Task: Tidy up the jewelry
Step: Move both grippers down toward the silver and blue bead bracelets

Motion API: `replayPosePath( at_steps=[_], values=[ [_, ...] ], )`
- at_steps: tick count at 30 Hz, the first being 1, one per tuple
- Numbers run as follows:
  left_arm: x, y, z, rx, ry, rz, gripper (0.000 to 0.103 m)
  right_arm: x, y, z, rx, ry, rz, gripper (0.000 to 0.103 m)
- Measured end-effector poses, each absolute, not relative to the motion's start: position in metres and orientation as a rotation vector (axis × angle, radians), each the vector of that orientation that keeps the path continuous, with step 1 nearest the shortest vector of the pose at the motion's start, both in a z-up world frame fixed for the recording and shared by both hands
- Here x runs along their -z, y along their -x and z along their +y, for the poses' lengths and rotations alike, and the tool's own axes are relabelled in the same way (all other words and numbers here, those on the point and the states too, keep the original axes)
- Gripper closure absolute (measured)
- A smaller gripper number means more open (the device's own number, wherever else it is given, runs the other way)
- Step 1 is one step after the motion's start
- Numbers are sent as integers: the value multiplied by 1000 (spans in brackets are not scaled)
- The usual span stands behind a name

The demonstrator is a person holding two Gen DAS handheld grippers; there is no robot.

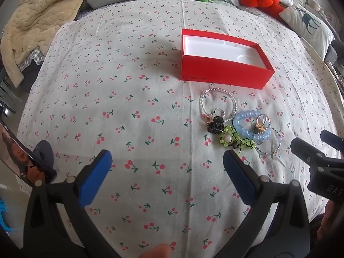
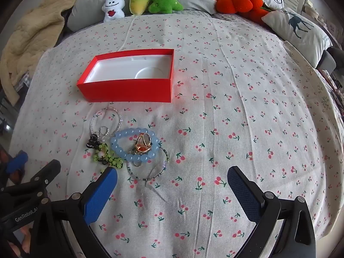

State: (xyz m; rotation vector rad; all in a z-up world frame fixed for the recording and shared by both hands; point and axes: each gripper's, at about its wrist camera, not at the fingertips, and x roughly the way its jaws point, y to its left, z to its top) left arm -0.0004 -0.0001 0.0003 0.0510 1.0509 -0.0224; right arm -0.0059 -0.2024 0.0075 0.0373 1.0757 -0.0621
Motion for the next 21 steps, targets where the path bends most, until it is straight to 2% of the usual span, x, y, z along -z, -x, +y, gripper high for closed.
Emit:
replayPosePath(
  at_steps=[13, 17, 19, 21],
  values=[
    [-7, -23, 4, 162, -83, 1062, 0, -17, -13, -211, 27, -70, 1085, 0],
    [-7, -41, 11, 231, -10, 1086, 2, -15, -31, -217, -13, -116, 1105, 0],
    [-5, -49, 12, 261, 29, 1091, 11, -9, -40, -220, -43, -145, 1125, 0],
    [2, -58, 13, 294, 74, 1096, 20, -2, -47, -221, -72, -174, 1144, 5]
  ],
)
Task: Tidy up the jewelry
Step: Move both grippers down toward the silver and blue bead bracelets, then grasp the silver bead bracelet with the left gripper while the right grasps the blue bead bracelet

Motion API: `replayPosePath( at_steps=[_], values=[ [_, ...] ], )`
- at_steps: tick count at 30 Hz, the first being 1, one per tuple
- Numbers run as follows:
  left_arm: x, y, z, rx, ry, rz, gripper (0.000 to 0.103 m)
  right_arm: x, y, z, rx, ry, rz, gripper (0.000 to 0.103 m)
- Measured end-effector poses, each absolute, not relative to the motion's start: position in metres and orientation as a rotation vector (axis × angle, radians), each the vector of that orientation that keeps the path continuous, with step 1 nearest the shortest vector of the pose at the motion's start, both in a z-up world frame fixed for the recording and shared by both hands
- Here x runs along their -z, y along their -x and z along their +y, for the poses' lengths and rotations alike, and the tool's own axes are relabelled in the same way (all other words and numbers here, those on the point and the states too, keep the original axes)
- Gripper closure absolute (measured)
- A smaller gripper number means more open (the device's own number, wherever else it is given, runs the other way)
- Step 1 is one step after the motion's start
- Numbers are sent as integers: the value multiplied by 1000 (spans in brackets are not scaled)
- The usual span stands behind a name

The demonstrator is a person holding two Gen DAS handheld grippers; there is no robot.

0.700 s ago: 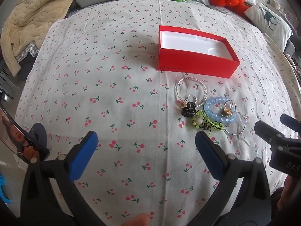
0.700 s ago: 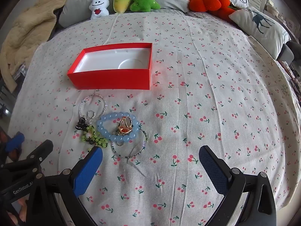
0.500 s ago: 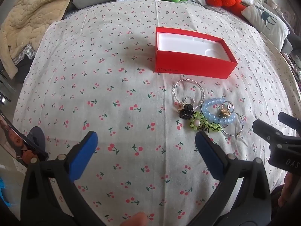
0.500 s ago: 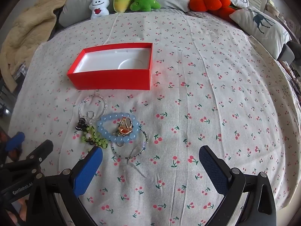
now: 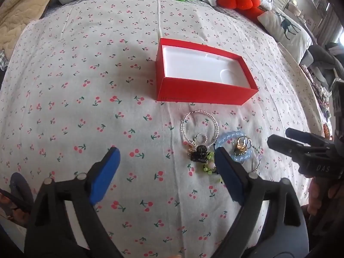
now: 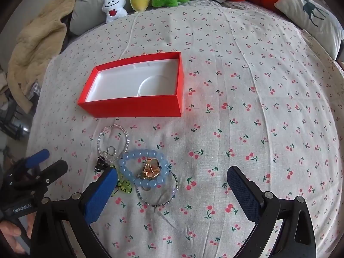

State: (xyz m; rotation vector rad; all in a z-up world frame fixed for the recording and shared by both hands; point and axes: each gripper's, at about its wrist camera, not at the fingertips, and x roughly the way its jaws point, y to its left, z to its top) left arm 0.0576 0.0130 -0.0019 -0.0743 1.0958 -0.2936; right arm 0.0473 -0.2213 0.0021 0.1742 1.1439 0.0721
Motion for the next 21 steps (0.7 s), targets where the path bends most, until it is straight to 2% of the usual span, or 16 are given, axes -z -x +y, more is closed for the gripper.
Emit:
replayPosePath(
  at_steps=[2, 4, 5, 8, 14, 21],
  values=[
    [11, -67, 14, 314, 119, 1110, 33, 5, -54, -221, -111, -189, 1156, 25],
    [18, -76, 13, 329, 156, 1127, 49, 12, -61, -223, -132, -203, 1177, 39],
    [23, -81, 11, 337, 168, 1137, 53, 16, -65, -224, -144, -211, 1186, 48],
    [34, -91, 3, 359, 175, 1160, 65, 25, -76, -224, -153, -216, 1209, 63],
    [48, -103, -8, 365, 144, 1174, 73, 45, -86, -225, -172, -224, 1264, 80],
    [48, -112, -13, 378, 124, 1167, 87, 45, -87, -223, -215, -225, 1282, 83]
  ],
)
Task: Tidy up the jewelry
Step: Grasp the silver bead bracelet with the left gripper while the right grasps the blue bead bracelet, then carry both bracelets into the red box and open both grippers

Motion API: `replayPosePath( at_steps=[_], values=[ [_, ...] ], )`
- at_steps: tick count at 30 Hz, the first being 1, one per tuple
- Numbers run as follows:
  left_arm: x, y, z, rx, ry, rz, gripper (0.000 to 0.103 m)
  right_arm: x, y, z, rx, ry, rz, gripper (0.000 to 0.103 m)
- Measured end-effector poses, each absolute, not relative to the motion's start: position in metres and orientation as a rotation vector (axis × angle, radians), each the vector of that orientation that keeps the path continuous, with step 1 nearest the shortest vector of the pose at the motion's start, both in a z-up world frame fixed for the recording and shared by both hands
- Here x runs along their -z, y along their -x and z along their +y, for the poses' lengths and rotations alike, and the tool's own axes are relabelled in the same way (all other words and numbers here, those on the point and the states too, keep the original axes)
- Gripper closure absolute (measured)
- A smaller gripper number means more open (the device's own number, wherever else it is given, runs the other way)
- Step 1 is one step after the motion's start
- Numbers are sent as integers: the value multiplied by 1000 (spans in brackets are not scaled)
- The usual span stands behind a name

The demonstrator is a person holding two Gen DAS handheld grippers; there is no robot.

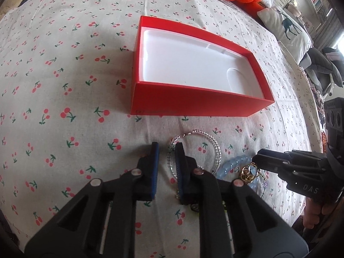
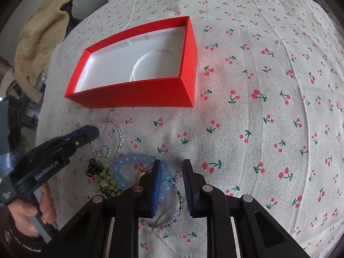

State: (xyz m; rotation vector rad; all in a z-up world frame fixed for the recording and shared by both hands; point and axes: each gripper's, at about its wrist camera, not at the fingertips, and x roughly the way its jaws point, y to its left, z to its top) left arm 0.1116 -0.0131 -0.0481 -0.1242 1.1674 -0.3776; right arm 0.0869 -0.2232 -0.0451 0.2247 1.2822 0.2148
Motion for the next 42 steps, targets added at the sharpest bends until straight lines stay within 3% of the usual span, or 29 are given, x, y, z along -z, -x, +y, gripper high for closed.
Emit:
replayPosePath(
  at_steps=[6, 7, 42],
  values=[
    [53, -114, -24, 375, 91, 1171, 97, 53, -88, -209, -234, -169, 1318, 85],
    [53, -114, -25, 371, 87, 1167, 98, 53, -88, -205, -236, -148, 1317, 90],
    [-32, -99, -8, 368, 176, 960, 99, -58, -65, -198, -242, -174, 1000, 91]
  ],
)
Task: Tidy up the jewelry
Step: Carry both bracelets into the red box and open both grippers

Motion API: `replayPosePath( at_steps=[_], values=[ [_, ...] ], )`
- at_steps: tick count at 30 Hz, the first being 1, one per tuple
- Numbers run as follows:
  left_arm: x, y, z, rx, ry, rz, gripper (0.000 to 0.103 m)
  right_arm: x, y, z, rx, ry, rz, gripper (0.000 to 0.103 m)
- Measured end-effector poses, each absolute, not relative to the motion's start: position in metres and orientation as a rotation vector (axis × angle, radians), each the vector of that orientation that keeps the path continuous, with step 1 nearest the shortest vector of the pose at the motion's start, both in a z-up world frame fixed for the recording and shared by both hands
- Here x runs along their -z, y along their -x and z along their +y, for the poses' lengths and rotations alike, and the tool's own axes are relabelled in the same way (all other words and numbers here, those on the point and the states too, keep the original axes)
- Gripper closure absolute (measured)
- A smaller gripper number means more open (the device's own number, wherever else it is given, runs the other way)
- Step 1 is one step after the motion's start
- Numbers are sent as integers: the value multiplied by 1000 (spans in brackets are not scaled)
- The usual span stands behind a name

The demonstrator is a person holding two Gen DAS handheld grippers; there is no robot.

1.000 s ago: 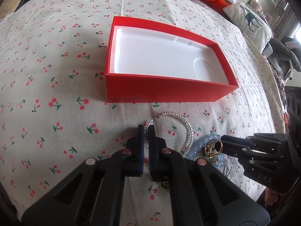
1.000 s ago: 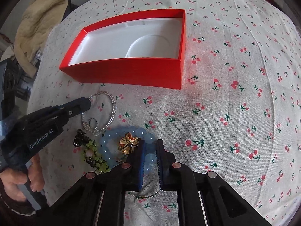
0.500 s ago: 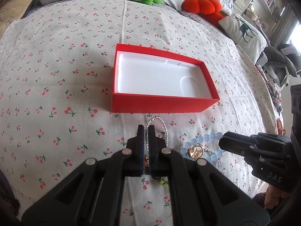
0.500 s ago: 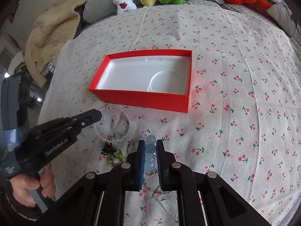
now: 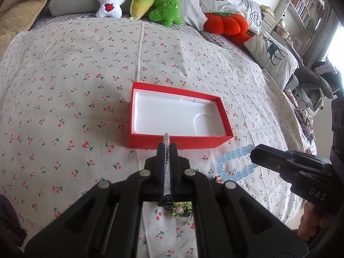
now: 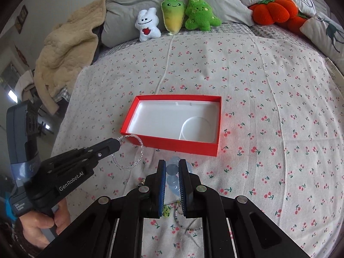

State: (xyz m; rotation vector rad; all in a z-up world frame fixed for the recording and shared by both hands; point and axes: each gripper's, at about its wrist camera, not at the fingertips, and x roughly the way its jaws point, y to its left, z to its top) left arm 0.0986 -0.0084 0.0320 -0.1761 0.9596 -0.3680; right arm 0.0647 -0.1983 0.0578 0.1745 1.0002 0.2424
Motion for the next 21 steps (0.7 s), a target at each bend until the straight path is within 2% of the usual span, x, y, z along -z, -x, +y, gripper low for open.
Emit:
replayPosePath(
  at_steps=[13, 21],
  values=[
    [-57, -122, -9, 461, 298, 876, 99, -85, -91, -205, -208, -230, 928, 91],
    [-30, -149, -9, 447, 342, 885, 99, -77, -119, -197, -236, -243, 905, 91]
  ],
)
